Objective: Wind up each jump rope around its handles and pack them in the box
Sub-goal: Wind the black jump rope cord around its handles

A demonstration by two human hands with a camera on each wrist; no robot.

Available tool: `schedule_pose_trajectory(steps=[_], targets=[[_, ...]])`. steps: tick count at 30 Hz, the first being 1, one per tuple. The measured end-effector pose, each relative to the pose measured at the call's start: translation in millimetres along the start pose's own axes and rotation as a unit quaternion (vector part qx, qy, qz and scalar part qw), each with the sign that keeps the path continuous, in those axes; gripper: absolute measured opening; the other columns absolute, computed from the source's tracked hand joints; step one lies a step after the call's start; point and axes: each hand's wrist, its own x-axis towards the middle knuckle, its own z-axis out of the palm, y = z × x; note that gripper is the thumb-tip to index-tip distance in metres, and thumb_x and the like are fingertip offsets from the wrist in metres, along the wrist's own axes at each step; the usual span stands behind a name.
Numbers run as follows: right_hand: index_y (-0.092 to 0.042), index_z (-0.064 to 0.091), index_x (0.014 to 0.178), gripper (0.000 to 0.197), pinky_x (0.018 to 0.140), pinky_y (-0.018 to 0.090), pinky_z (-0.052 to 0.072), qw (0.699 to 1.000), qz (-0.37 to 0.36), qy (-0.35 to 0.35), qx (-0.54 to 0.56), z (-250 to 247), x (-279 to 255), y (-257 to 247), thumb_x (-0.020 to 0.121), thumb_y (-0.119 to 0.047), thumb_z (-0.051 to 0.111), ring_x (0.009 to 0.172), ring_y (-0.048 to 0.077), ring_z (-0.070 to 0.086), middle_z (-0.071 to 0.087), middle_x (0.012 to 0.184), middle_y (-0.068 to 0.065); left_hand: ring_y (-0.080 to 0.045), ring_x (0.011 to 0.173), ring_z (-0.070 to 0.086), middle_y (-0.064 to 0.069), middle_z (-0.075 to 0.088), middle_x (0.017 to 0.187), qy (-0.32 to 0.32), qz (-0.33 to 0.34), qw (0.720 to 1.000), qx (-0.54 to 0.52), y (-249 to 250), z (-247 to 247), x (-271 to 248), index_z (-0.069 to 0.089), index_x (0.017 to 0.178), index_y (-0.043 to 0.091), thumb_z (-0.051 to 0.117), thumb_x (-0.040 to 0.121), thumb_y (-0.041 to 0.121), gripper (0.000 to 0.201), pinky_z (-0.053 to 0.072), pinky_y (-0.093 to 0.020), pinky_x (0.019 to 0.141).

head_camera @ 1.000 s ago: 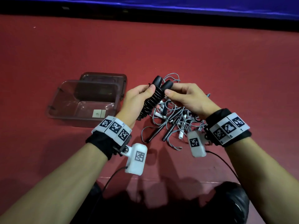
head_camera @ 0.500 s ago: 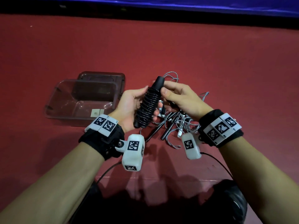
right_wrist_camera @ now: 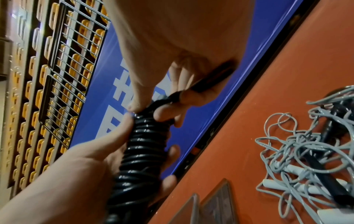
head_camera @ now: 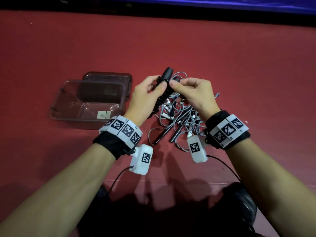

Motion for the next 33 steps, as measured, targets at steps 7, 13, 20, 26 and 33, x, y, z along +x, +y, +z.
schedule_pose_trajectory(steps=[7, 13, 20, 26, 33], targets=[[-0.022, 0.080, 0.107, 0.018, 0.055, 0.021, 0.035, 0.994, -0.053, -0.091, -0.003, -4, 5, 4, 0.091, -0.018, 0.076, 0.060, 0.010, 0.046, 0.070, 0.087, 0.010, -0.028, 0.065, 0.064, -0.015, 0.069, 0.081, 0.001, -0.106, 0.986, -0.131, 5, -11, 5, 0.073, 0.099, 0.015, 0.053, 0.105, 0.021, 0.022, 0.055, -0.037, 0.056], [-0.018, 0.077, 0.100, 0.015, 0.065, 0.013, 0.047, 0.990, -0.064, -0.111, 0.058, -3, 6, -1, 0.088, -0.009, 0.075, 0.069, -0.001, 0.061, 0.075, 0.081, -0.010, -0.026, 0.063, 0.065, -0.013, 0.070, 0.085, -0.073, -0.237, 0.924, -0.293, 17, -16, -4, 0.070, 0.107, 0.001, 0.043, 0.106, 0.030, 0.040, 0.054, -0.040, 0.055], [-0.006, 0.059, 0.128, 0.052, 0.061, 0.031, 0.037, 0.961, -0.019, -0.265, 0.078, 1, -2, 3, 0.096, -0.046, 0.055, 0.072, 0.023, 0.059, 0.062, 0.078, -0.003, -0.028, 0.054, 0.060, -0.015, 0.067, 0.077, -0.161, -0.275, 0.888, -0.332, 24, -10, -12, 0.075, 0.092, 0.002, 0.047, 0.098, 0.034, 0.044, 0.054, -0.038, 0.060], [-0.008, 0.076, 0.090, 0.042, 0.056, 0.033, 0.037, 0.989, -0.022, -0.140, 0.045, 4, 0, 8, 0.091, -0.049, 0.067, 0.060, 0.022, 0.051, 0.061, 0.066, 0.005, -0.032, 0.072, 0.068, -0.015, 0.072, 0.095, -0.050, -0.196, 0.970, -0.133, 8, 6, -4, 0.064, 0.110, 0.019, 0.047, 0.099, 0.044, 0.033, 0.056, -0.043, 0.064], [-0.004, 0.075, 0.073, 0.050, 0.056, 0.038, 0.030, 1.000, -0.003, -0.003, -0.002, 15, -3, 9, 0.079, -0.054, 0.082, 0.059, 0.023, 0.036, 0.043, 0.061, 0.011, -0.006, 0.104, 0.065, 0.017, 0.067, 0.111, 0.027, 0.077, 0.987, 0.138, 2, 9, -10, 0.060, 0.119, 0.033, 0.062, 0.094, 0.048, 0.030, 0.052, -0.033, 0.092]])
